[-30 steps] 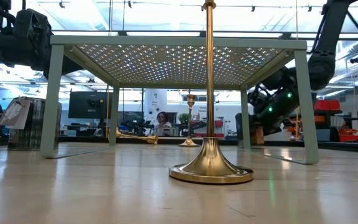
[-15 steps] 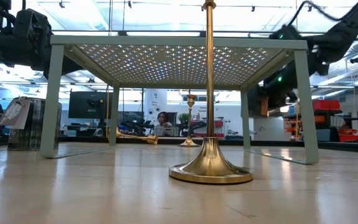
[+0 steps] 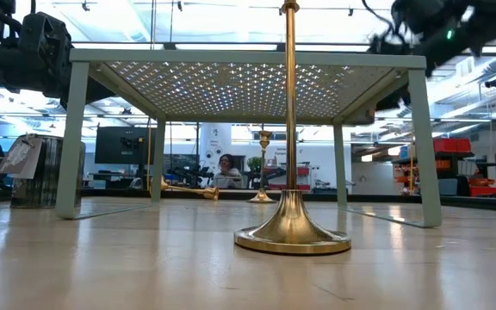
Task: Pick & Place candle stick holders
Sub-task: Put the top orange scented candle on the shelf
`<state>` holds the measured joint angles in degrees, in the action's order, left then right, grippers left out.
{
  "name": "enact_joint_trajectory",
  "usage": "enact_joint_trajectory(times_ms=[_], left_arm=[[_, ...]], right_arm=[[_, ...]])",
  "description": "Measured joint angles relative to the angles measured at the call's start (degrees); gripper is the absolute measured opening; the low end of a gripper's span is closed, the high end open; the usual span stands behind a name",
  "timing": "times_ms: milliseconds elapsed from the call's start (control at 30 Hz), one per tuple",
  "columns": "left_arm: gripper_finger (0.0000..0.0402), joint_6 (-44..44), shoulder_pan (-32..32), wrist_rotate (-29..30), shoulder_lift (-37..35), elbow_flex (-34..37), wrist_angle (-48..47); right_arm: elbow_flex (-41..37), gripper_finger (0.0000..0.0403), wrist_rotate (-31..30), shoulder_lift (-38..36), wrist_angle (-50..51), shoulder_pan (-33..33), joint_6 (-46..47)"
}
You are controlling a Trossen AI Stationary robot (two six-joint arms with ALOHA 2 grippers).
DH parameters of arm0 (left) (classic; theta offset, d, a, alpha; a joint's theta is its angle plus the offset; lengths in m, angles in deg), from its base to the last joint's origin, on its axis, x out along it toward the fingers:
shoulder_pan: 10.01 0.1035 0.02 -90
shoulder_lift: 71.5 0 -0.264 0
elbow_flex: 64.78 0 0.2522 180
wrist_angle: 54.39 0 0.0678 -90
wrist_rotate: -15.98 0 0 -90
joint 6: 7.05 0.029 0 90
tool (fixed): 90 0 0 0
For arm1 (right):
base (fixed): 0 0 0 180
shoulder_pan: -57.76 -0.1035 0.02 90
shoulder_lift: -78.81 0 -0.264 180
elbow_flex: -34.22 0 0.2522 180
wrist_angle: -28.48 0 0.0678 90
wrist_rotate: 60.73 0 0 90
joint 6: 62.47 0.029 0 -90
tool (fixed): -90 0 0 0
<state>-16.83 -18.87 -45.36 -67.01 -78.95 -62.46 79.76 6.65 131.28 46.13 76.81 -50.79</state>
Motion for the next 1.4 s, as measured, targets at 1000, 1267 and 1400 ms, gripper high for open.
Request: enact_joint_trajectory(times_ms=[1000, 1267, 1400], left_arm=[[0.0218, -0.07, 0.01, 0.00, 0.00, 0.00, 0.04], [0.0218, -0.06, 0.02, 0.00, 0.00, 0.01, 0.04], [0.0218, -0.04, 0.02, 0.00, 0.00, 0.00, 0.02]], right_arm=[[15.23, 0.0341, -3.40, 17.74, -2.68, -28.63, 2.25], [17.35, 0.0341, -1.25, 25.29, -9.65, -27.10, -0.15], [22.41, 0.0341, -0.54, 29.61, -8.25, -25.46, -1.58]])
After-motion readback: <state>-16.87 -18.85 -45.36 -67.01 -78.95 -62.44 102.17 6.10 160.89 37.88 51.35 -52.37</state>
